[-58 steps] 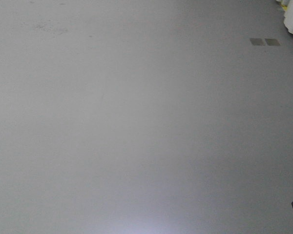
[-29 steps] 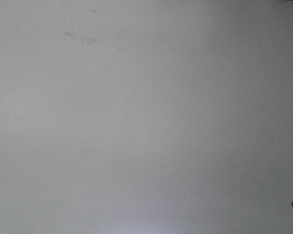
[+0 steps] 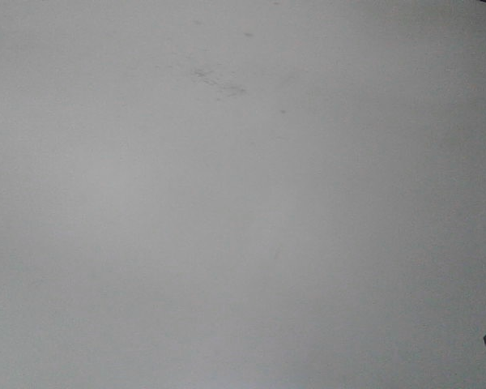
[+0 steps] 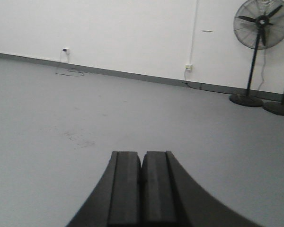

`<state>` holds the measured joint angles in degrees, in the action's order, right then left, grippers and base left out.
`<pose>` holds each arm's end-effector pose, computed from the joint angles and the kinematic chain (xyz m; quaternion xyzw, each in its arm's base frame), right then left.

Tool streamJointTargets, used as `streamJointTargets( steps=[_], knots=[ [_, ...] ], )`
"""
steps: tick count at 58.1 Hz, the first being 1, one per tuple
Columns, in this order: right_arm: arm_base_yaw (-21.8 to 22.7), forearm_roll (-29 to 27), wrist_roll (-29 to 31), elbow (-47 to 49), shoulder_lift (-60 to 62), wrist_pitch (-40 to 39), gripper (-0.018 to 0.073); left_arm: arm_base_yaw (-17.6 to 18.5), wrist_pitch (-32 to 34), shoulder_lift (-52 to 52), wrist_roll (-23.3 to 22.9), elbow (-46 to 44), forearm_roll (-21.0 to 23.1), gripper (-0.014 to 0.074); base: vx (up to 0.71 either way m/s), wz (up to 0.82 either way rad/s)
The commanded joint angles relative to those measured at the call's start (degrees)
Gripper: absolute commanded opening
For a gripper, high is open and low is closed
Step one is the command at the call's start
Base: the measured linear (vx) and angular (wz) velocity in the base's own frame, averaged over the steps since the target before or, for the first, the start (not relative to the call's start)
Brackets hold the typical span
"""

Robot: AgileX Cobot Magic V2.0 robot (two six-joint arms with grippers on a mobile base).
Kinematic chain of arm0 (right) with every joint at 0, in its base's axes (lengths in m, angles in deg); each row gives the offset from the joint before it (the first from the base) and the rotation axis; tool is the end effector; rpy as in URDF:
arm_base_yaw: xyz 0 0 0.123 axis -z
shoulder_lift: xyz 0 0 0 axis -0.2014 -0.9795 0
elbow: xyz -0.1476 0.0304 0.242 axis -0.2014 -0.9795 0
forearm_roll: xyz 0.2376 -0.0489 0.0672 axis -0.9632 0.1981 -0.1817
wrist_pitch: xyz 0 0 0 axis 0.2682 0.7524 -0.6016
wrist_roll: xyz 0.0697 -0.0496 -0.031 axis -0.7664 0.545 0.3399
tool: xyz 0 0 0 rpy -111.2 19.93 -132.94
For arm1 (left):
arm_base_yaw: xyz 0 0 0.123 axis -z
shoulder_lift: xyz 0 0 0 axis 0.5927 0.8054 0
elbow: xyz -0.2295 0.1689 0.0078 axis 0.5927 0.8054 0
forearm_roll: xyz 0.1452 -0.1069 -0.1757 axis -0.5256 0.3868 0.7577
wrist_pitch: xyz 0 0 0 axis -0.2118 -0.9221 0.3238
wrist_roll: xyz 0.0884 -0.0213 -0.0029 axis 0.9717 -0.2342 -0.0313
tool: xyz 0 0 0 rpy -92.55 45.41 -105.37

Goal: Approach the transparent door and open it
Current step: 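Drive the base across the grey floor toward the glass sliding door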

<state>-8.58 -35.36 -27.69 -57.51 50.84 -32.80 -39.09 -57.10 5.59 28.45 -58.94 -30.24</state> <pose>0.0568 -0.0034 0.1947 -0.0024 0.7177 -0.0420 0.6951 0.0566 0.0028 0.1956 0.0031 0.7175 0.0369 0.6956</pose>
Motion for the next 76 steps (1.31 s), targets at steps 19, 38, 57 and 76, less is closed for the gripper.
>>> streamJointTargets(
  steps=[19,38,57,76],
  knots=[
    [0.2,0.1,0.2,-0.8,0.8,-4.7,-0.0008,0.0,4.9,-0.2,-0.3,1.3,0.1,-0.0006,0.57,0.49],
    [0.2,0.1,0.2,-0.8,0.8,-4.8,-0.0008,0.0,4.9,-0.2,-0.3,1.3,0.1,-0.0006,0.62,0.52],
    [0.2,0.1,0.2,-0.8,0.8,-4.8,-0.0008,0.0,4.9,-0.2,-0.3,1.3,0.1,-0.0006,0.63,0.49],
    [0.2,0.1,0.2,-0.8,0.8,-4.8,-0.0008,0.0,4.9,-0.2,-0.3,1.3,0.1,-0.0006,0.65,0.4]
  ],
)
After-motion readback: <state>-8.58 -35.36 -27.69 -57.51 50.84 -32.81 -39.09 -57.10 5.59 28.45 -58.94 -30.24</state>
